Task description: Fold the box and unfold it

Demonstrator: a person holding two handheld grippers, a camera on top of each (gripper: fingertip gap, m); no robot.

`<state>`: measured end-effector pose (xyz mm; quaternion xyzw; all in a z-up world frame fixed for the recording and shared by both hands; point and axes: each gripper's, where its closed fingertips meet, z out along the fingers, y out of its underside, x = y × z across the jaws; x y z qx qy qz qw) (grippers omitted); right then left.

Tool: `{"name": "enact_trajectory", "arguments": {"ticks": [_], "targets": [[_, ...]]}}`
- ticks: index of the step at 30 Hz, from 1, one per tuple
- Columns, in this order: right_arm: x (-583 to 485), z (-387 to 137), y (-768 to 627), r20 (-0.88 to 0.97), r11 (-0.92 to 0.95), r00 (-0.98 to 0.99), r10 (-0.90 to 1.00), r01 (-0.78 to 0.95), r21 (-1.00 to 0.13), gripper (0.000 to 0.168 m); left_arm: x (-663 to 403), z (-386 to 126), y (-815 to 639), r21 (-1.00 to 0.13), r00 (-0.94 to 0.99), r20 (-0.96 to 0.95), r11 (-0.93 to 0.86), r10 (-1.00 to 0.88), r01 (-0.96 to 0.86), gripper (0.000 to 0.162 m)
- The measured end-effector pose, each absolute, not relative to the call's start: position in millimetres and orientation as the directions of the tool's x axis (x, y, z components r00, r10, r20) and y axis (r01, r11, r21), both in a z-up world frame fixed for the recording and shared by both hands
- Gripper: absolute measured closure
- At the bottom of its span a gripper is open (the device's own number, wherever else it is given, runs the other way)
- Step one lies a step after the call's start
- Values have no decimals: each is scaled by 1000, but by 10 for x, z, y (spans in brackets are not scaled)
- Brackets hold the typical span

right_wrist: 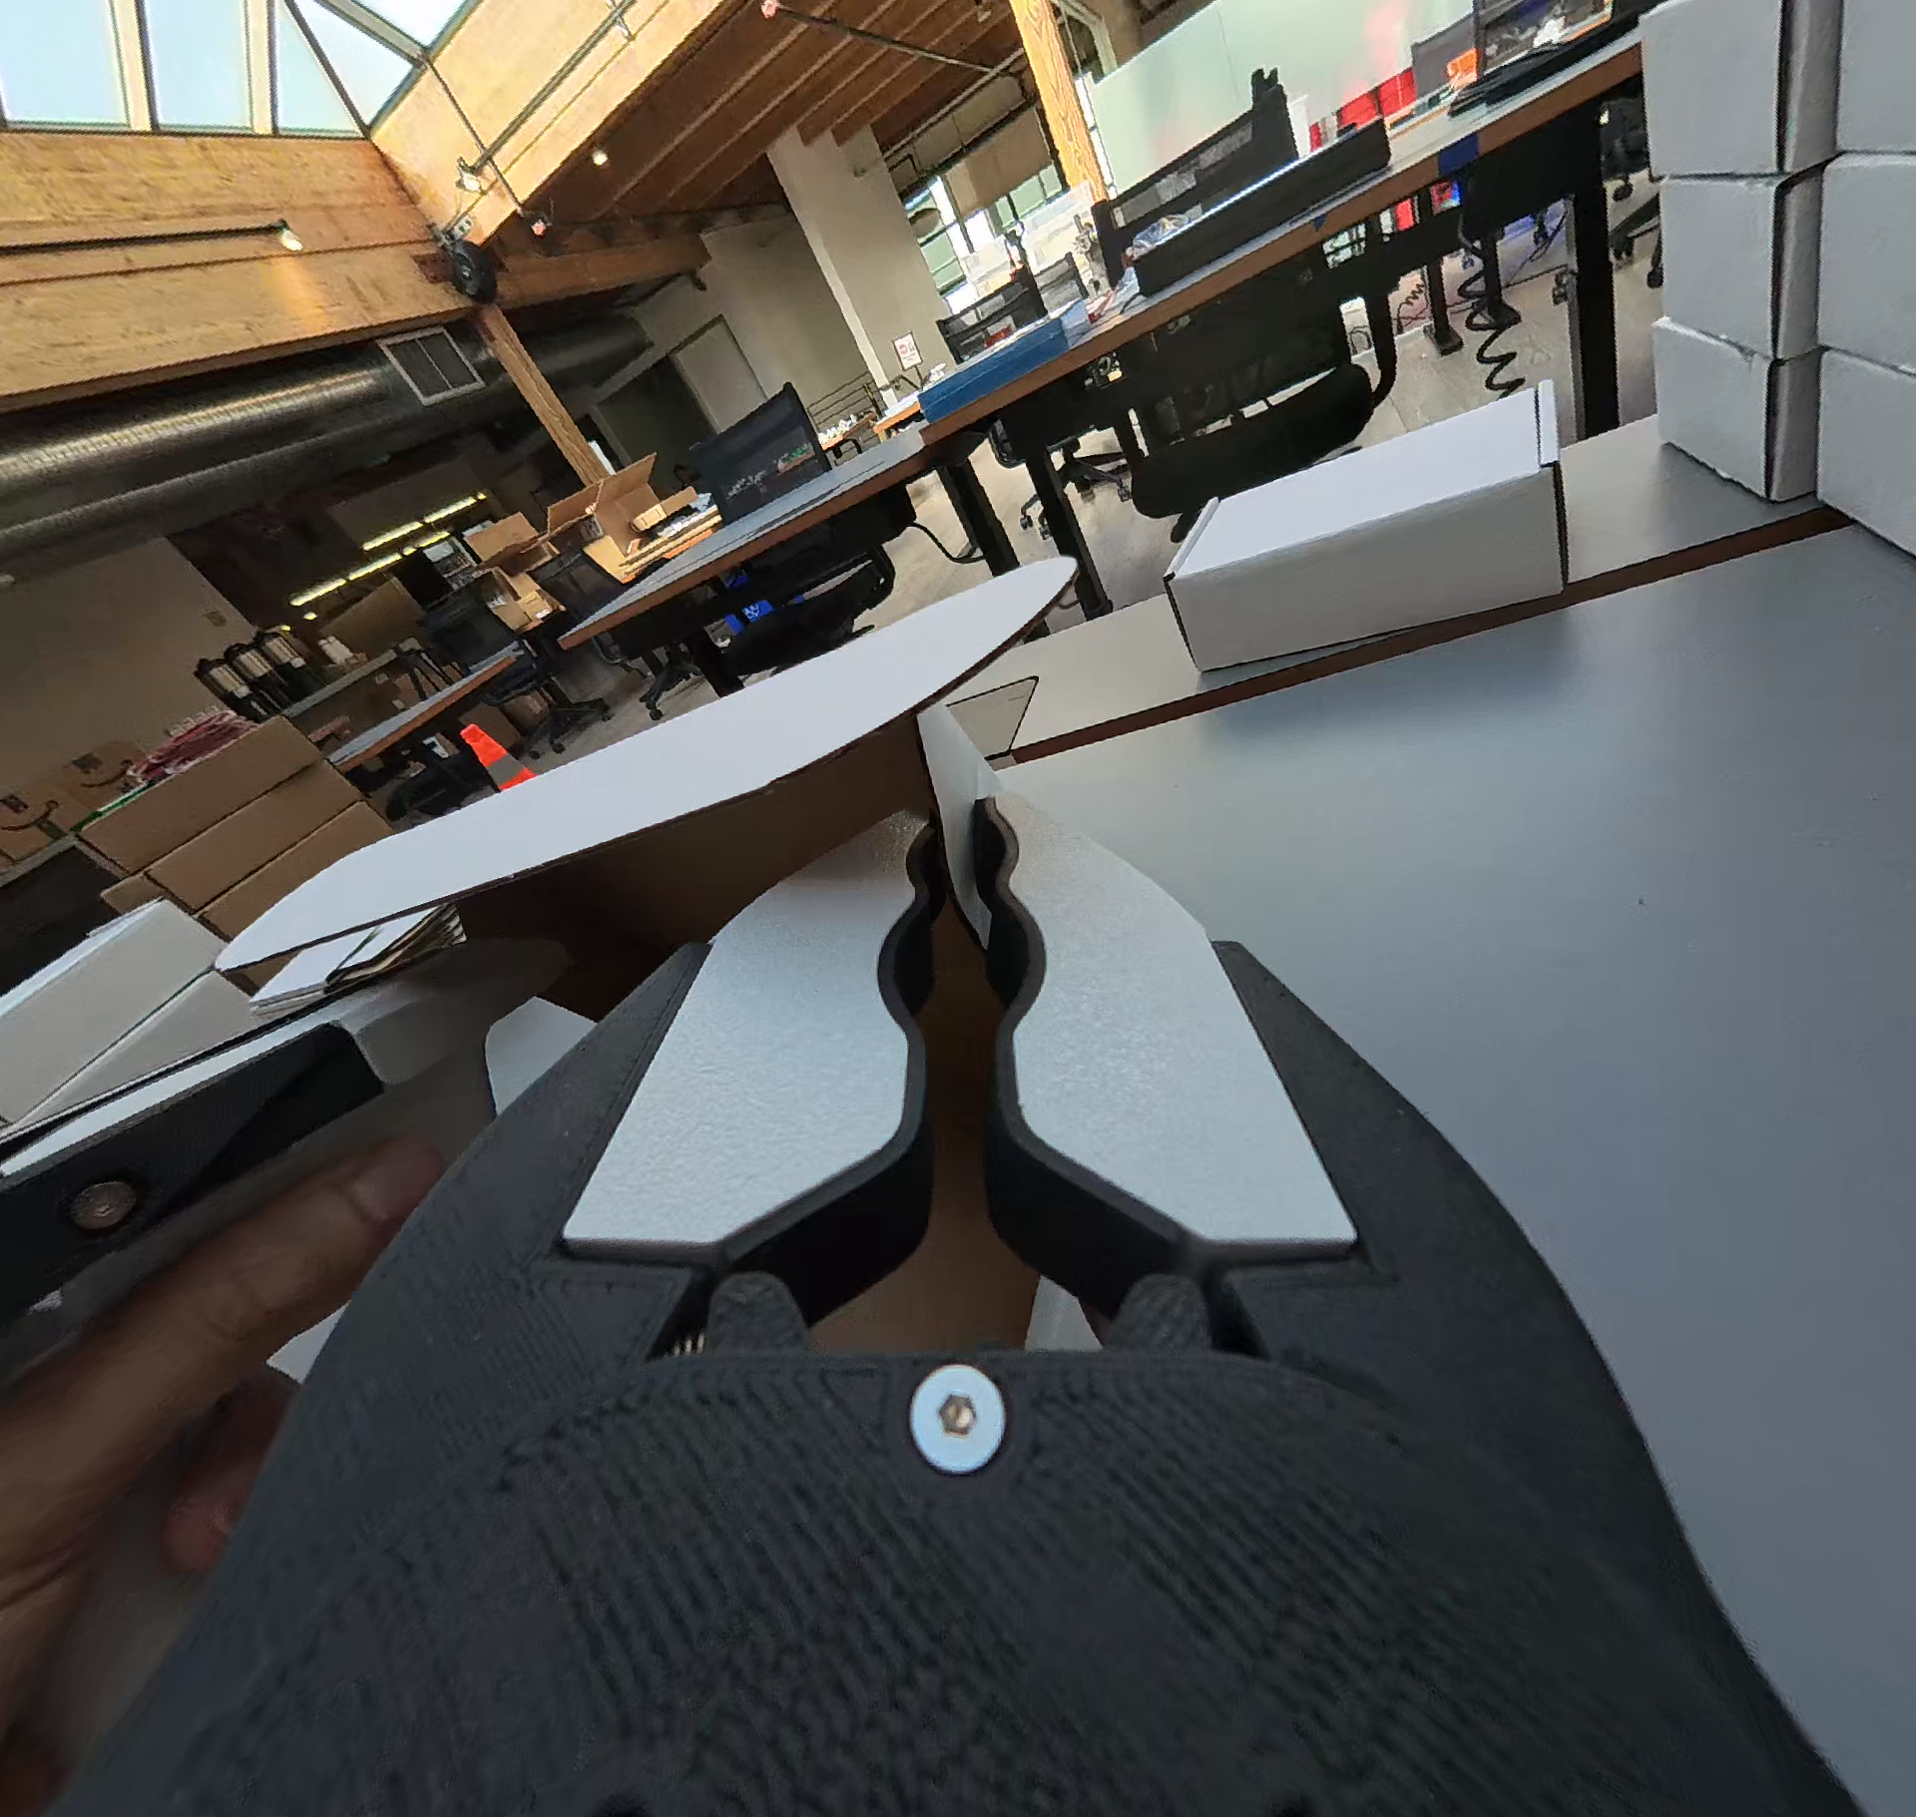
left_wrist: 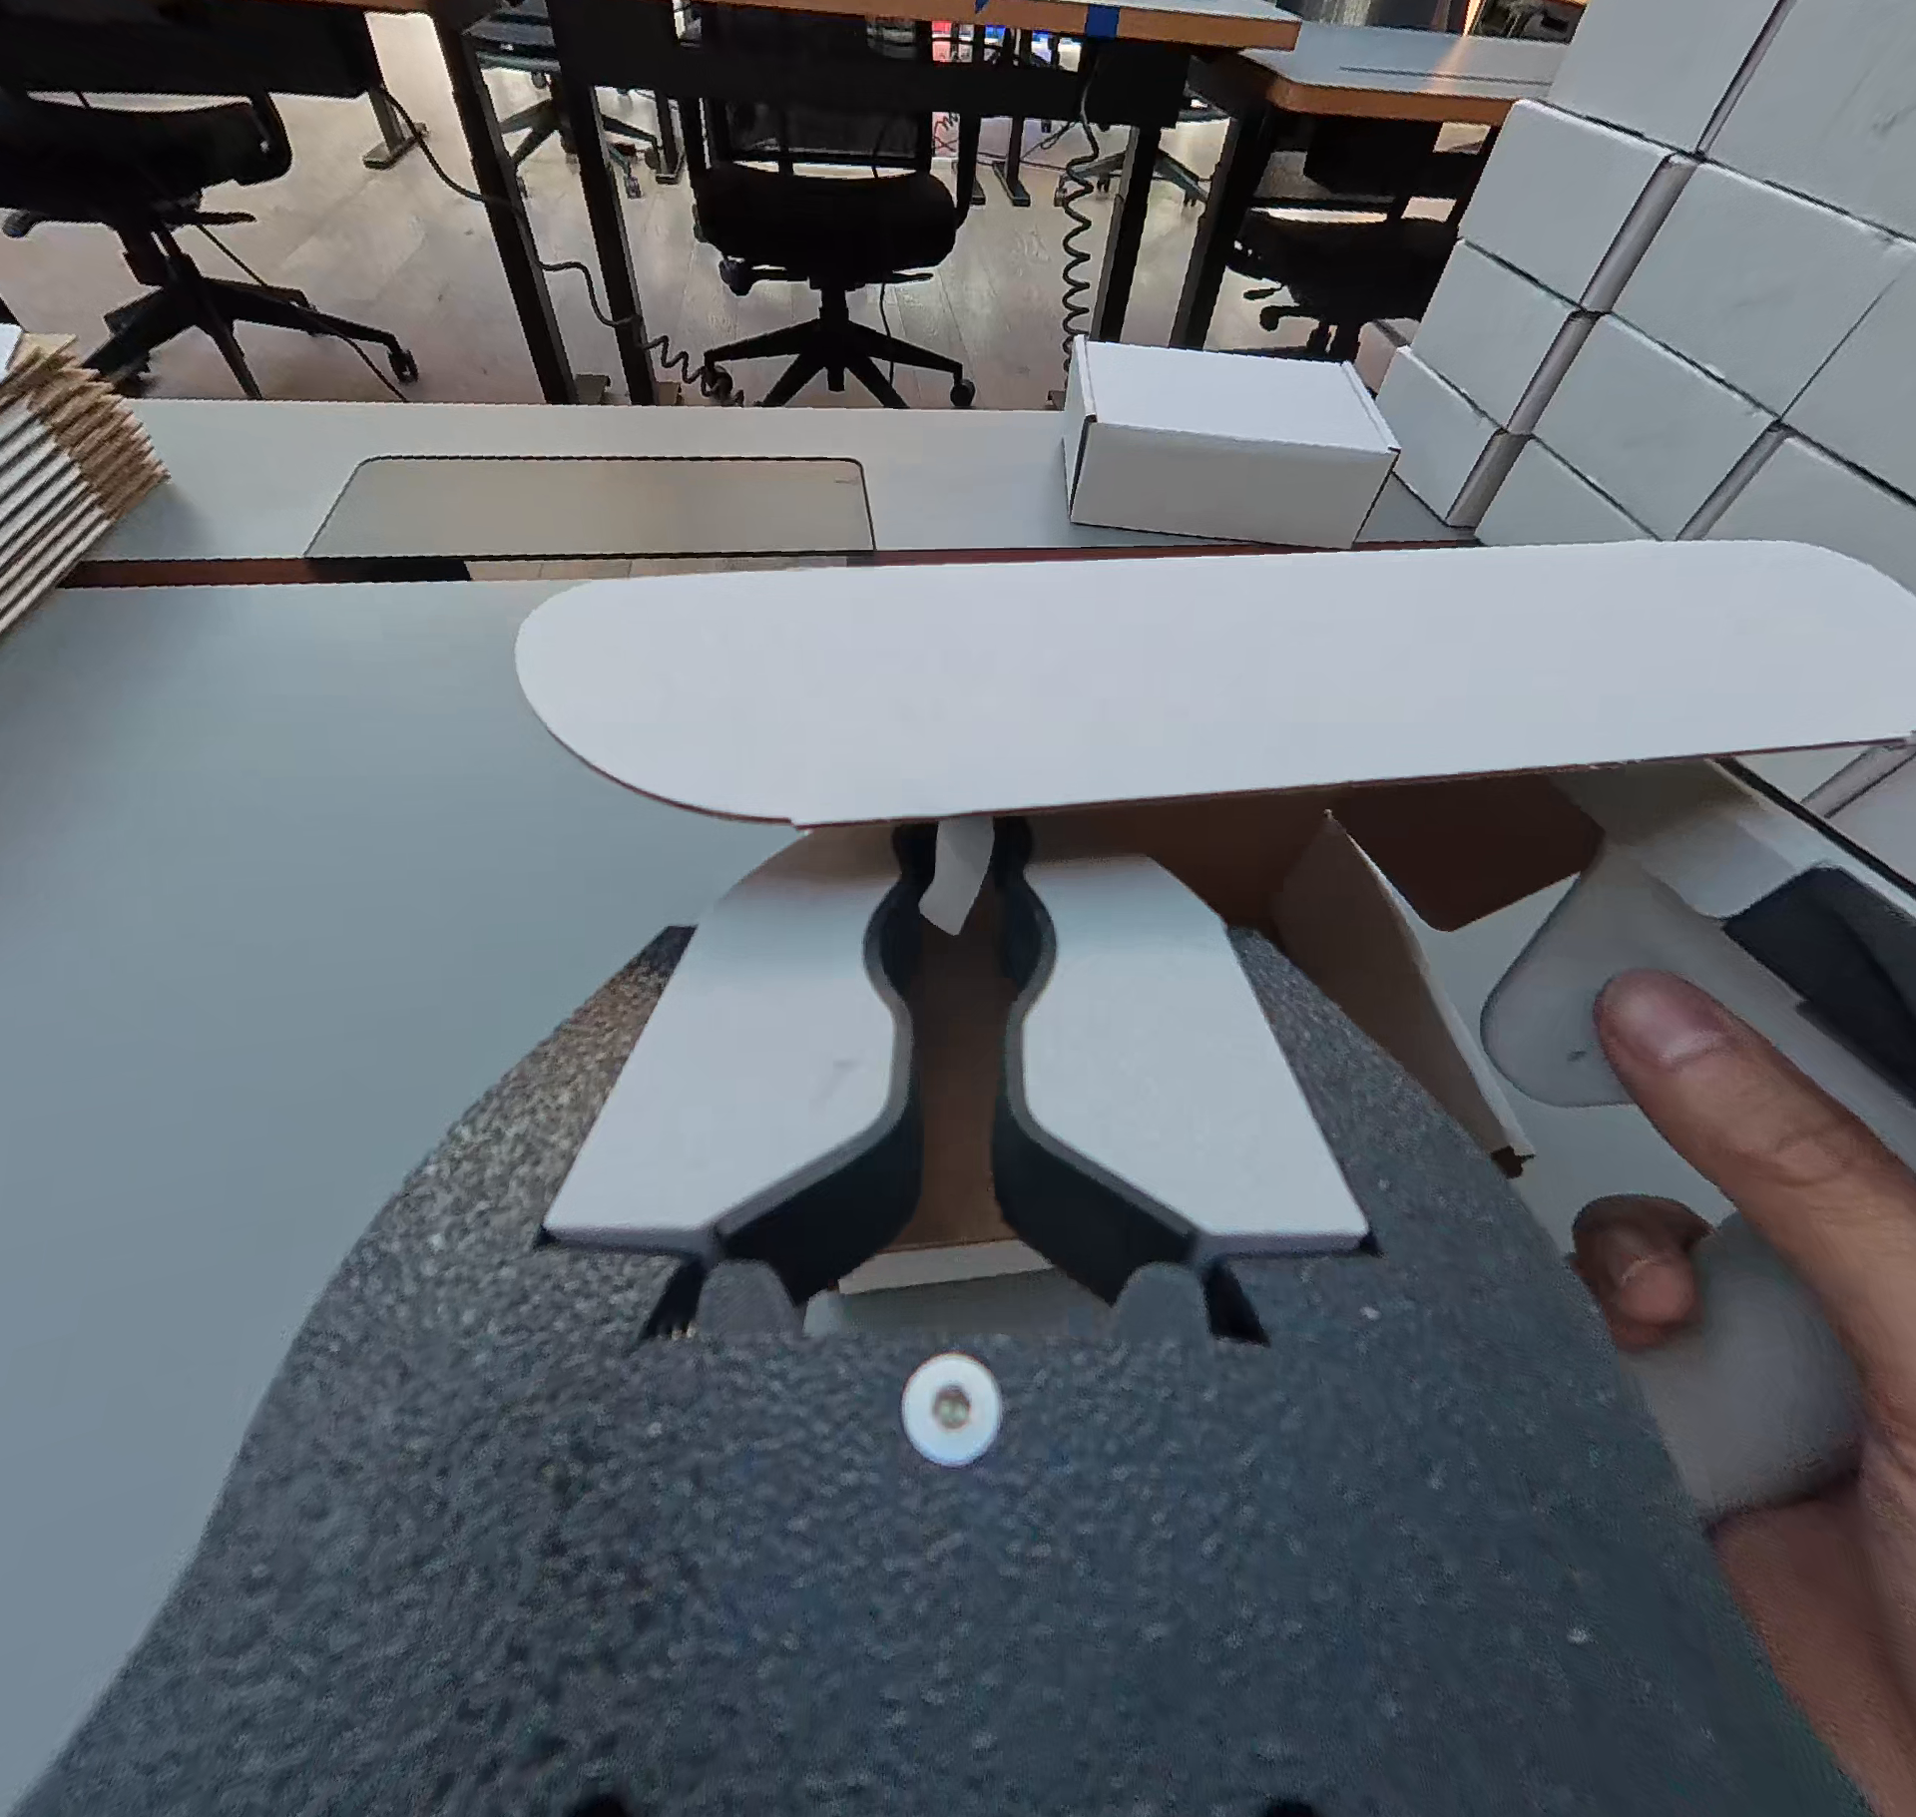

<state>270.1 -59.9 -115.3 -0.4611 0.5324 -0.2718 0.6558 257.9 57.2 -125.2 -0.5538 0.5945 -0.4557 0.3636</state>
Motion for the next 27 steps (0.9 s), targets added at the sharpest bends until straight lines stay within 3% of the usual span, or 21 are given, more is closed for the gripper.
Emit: {"name": "enact_trajectory", "arguments": {"ticks": [5, 12, 19, 22, 27], "targets": [[2624, -1173, -596, -518, 507, 317, -794, -125, -853, 162, 2493, -1283, 559, -948, -125, 80, -37, -989, -317, 152], [2523, -1181, -607, -460, 449, 315, -830, -113, -887, 163, 2364, -1300, 537, -956, -129, 68, -28, -989, -292, 152], [2554, -1087, -597, -706, 675, 325, -630, -220, -704, 160, 2356, -1161, 494, -959, -144, 89, -45, -986, -281, 150], [2560, -1104, -575, -681, 645, 300, -668, -223, -731, 160, 2376, -1176, 491, -957, -137, 82, -40, -987, -286, 150], [2525, -1149, -548, -777, 751, 329, -536, -235, -617, 159, 2329, -1259, 427, -950, -167, 142, -87, -976, -301, 152]]}}
